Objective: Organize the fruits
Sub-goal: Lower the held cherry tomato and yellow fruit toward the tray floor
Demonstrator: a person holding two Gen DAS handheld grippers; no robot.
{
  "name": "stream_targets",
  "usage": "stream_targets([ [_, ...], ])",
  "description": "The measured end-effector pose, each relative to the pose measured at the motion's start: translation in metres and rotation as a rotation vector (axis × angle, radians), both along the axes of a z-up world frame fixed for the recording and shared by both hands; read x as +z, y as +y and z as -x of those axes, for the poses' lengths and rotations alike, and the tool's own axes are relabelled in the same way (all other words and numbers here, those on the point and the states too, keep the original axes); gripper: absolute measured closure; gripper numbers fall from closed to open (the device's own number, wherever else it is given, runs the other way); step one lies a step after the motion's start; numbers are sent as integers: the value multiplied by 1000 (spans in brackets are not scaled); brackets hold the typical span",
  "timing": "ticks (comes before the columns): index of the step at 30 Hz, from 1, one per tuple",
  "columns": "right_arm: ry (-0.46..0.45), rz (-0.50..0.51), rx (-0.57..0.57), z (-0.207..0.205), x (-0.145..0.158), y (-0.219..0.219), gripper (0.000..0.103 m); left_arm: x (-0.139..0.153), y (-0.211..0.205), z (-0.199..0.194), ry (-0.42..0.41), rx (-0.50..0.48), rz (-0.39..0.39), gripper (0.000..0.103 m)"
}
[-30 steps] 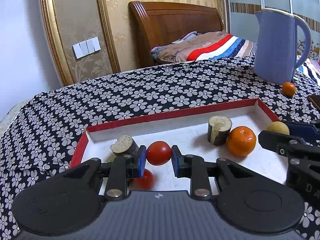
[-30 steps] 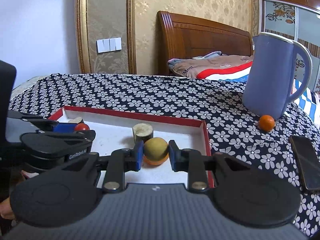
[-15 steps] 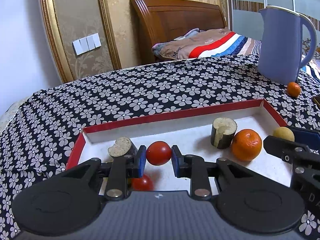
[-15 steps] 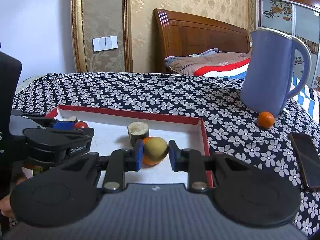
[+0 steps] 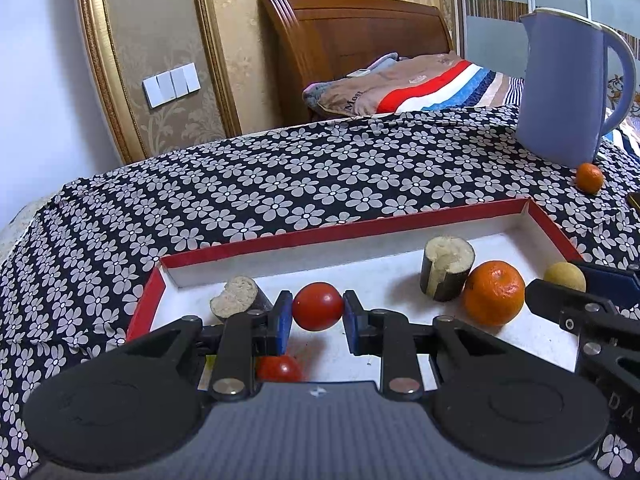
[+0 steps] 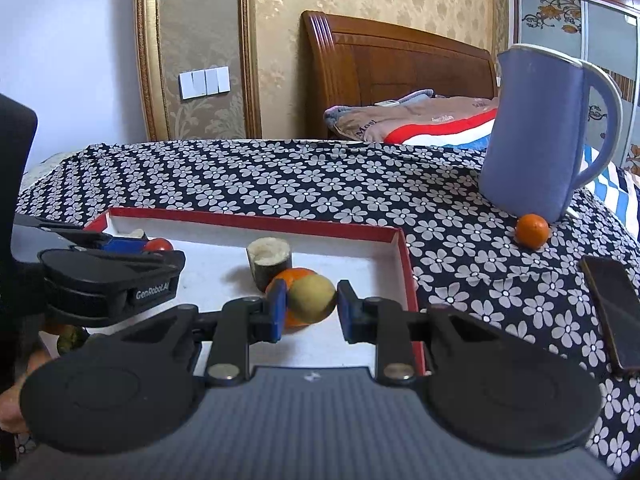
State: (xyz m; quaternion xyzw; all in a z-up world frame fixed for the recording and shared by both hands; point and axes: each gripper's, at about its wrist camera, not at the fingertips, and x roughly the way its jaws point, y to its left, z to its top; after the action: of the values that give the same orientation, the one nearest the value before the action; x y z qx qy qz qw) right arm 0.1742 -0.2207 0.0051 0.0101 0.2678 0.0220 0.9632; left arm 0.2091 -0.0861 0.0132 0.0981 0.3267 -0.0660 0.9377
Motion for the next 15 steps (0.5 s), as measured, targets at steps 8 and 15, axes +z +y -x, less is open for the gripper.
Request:
stream_targets([
  [8,11,-7,-6,-3,-4,-1,77,-3,0,-5,10,3,-1,77],
  [15,21,-4,-4,-7,-7,-1,77,-4,1,-6,14,1,-4,77],
])
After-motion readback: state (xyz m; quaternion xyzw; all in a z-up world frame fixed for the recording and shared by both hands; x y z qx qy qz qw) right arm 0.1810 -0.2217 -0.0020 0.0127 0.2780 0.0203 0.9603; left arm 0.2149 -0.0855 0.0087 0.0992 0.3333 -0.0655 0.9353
